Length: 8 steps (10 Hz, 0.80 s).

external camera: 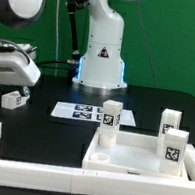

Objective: Assemble square table

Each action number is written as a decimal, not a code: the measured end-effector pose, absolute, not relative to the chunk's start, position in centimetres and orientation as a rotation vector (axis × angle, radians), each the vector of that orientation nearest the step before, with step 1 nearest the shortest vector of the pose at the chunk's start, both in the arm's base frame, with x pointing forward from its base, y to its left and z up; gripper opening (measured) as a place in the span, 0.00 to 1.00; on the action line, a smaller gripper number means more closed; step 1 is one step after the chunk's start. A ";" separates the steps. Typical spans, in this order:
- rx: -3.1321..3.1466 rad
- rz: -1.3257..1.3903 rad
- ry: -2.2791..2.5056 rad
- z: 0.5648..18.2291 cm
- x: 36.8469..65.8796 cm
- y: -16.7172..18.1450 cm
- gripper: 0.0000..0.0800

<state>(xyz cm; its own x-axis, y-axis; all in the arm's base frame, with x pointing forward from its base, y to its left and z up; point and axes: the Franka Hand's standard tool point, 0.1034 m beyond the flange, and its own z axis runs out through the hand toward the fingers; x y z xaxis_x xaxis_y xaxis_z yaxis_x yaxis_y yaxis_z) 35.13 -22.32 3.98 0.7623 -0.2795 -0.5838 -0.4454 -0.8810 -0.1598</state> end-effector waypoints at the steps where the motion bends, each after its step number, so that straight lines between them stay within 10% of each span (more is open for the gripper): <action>1: -2.670 0.818 0.563 4.0 35.1 -22.3 0.81; 8: -2.570 0.984 0.680 1.8 30.7 -23.0 0.81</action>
Offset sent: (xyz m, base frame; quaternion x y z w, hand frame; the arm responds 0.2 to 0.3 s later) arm -0.0325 -0.0341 -0.0066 -0.0443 -0.0391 -0.0212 0.9980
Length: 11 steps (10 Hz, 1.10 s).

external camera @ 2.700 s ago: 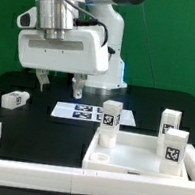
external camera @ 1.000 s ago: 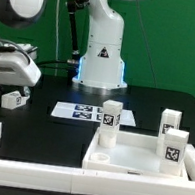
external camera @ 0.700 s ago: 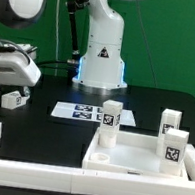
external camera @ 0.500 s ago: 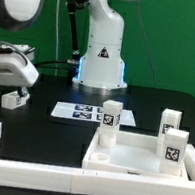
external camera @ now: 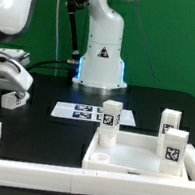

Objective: Assemble square table

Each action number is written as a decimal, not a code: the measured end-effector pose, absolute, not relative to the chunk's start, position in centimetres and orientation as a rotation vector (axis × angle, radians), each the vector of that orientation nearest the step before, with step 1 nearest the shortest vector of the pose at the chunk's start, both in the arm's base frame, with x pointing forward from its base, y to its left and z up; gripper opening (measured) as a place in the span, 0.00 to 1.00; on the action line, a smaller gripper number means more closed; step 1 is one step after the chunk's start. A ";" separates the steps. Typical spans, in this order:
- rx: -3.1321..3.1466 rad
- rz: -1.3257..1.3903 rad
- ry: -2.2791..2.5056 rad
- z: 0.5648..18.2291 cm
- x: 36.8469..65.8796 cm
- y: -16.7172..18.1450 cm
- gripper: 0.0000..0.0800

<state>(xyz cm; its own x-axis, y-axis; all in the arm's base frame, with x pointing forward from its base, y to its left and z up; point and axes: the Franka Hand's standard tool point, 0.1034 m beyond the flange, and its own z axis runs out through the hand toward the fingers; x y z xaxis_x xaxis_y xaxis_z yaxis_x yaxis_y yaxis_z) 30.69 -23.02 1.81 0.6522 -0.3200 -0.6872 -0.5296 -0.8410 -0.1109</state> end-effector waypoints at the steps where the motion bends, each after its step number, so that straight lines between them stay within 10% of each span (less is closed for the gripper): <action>1: -2.527 1.019 0.707 1.5 30.2 -22.5 0.81; 11: -2.376 1.213 0.786 0.8 29.4 -22.9 0.81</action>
Offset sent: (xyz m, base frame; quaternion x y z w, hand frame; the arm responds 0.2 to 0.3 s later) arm 0.0000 0.0000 0.0000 0.0000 0.0000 0.0000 1.0000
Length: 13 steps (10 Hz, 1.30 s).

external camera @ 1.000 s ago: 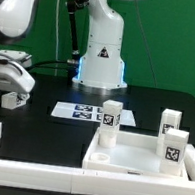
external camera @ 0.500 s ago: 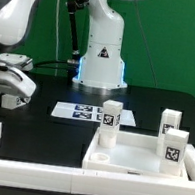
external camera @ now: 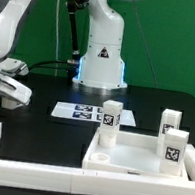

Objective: Assemble square table

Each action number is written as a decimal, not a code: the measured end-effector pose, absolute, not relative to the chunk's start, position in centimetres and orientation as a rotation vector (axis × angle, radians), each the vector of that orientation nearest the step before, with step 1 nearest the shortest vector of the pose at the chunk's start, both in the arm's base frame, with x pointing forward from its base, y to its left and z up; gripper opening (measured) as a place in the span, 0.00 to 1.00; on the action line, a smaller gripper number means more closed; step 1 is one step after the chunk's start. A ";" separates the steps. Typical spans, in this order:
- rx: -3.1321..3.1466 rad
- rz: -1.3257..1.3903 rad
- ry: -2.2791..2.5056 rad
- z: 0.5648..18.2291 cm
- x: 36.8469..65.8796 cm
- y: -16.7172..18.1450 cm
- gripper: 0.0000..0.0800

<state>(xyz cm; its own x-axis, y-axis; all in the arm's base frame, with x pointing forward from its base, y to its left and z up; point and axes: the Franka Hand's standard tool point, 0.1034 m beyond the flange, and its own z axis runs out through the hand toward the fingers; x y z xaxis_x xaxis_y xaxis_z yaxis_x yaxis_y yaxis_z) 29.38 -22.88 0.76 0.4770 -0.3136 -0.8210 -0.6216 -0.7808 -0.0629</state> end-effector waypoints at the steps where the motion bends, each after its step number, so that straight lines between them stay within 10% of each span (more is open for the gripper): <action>1: -2.377 1.211 0.786 0.8 29.5 -22.9 0.81; 5: -2.377 1.212 0.787 0.8 29.4 -22.9 0.36; 13: -2.436 1.197 0.722 2.2 31.1 -22.6 0.36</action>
Offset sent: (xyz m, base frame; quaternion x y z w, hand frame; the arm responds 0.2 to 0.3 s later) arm 0.0000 0.0000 0.0000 0.0000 0.0000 0.0000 1.0000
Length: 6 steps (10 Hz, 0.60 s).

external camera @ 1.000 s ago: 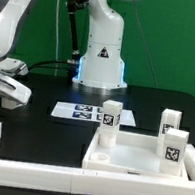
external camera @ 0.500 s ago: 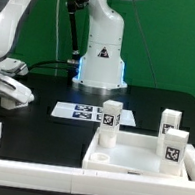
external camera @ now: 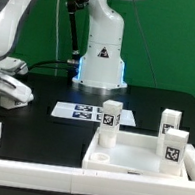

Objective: Assemble square table

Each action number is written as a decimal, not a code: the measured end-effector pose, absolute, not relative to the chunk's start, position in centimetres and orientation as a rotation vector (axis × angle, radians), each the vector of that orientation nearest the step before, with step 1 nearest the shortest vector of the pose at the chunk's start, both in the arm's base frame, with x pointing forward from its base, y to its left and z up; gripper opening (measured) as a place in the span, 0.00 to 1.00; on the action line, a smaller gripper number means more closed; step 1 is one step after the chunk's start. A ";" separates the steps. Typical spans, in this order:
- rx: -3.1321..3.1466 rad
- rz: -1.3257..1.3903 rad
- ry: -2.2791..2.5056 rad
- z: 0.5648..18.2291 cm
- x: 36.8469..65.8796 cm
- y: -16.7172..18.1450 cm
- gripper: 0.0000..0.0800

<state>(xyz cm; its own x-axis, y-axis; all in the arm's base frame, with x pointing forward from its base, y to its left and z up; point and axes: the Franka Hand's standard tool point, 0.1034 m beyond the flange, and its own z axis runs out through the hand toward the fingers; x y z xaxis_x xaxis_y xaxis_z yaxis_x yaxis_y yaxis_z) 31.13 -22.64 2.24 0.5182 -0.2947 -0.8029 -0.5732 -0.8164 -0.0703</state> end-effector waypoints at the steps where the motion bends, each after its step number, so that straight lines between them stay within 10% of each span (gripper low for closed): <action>1: -2.476 1.160 0.677 3.8 32.9 -21.8 0.36; 6: -2.642 0.948 0.640 6.2 36.4 -19.3 0.36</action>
Offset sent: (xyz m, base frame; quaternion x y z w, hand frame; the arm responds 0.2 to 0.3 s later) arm 0.0076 0.0156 0.0314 -0.0415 -0.0098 0.0330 0.9985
